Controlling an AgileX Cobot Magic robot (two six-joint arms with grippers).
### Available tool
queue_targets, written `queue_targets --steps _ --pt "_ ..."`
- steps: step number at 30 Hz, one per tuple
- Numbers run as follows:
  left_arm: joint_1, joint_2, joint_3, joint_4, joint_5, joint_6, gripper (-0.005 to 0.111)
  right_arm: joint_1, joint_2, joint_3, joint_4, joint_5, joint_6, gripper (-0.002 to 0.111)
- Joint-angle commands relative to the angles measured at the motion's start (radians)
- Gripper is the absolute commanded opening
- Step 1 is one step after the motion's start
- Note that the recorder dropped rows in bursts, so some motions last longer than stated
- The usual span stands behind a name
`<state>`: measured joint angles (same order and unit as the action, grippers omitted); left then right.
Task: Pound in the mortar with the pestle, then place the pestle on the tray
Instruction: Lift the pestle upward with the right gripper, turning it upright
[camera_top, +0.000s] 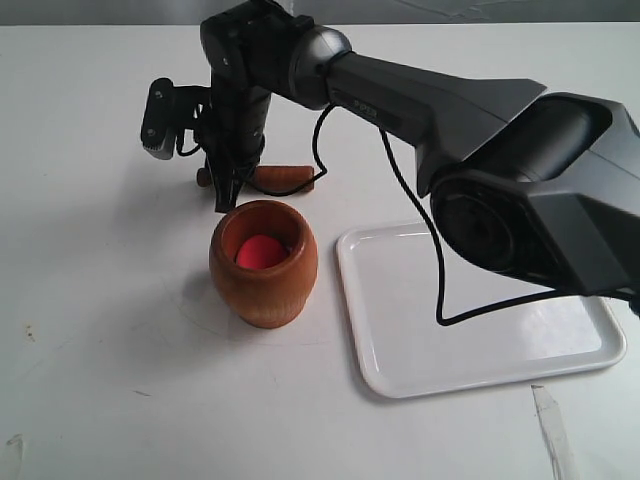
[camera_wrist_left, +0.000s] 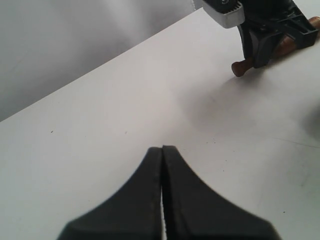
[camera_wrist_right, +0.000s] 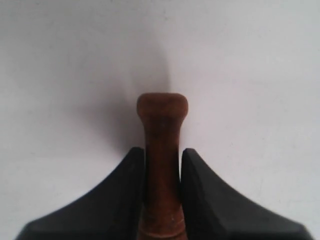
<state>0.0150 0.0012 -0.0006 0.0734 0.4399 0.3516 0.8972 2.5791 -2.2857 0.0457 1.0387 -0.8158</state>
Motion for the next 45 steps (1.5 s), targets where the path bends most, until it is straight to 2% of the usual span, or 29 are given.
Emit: queue_targets --steps 1,5,10,15,19,23,26,29,33,37,42,45 --pt "-0.008 -0.001 0.001 -0.007 -0.003 -0.008 0.0 -0.001 -0.007 -0.007 -0.01 -0.048 -0.015 0.0" --pt "-0.008 -0.001 0.001 -0.007 -0.003 -0.008 0.0 -0.001 -0.04 -0.007 -0.002 -0.117 -0.011 0.0" --pt "-0.008 -0.001 0.001 -0.007 -0.003 -0.008 0.0 -0.009 -0.09 -0.007 0.009 -0.261 0.098 0.0" --pt "-0.008 -0.001 0.001 -0.007 -0.003 -0.008 0.0 -0.04 -0.132 -0.007 0.113 -0.398 0.211 0.0" --pt "-0.008 -0.001 0.001 -0.007 -0.003 -0.008 0.0 -0.059 -0.164 0.009 0.193 -0.497 0.214 0.0" --pt "-0.008 -0.001 0.001 -0.007 -0.003 -0.008 0.0 -0.059 -0.194 0.048 0.171 -0.648 0.219 0.0" --pt "-0.008 -0.001 0.001 -0.007 -0.003 -0.008 0.0 -0.059 -0.234 0.114 0.031 -0.8 0.287 0.0" --pt "-0.008 -0.001 0.001 -0.007 -0.003 -0.008 0.0 -0.059 -0.271 0.202 -0.052 -0.983 0.429 0.0" --pt "-0.008 -0.001 0.001 -0.007 -0.003 -0.008 0.0 -0.063 -0.317 0.353 -0.04 -1.226 0.453 0.0" --pt "-0.008 -0.001 0.001 -0.007 -0.003 -0.008 0.0 -0.063 -0.407 0.563 -0.028 -1.453 0.463 0.0" --pt "-0.008 -0.001 0.001 -0.007 -0.003 -0.008 0.0 -0.063 -0.571 0.828 -0.067 -1.56 0.578 0.0" --pt "-0.008 -0.001 0.001 -0.007 -0.003 -0.008 0.0 -0.063 -0.676 1.021 -0.103 -1.807 0.728 0.0"
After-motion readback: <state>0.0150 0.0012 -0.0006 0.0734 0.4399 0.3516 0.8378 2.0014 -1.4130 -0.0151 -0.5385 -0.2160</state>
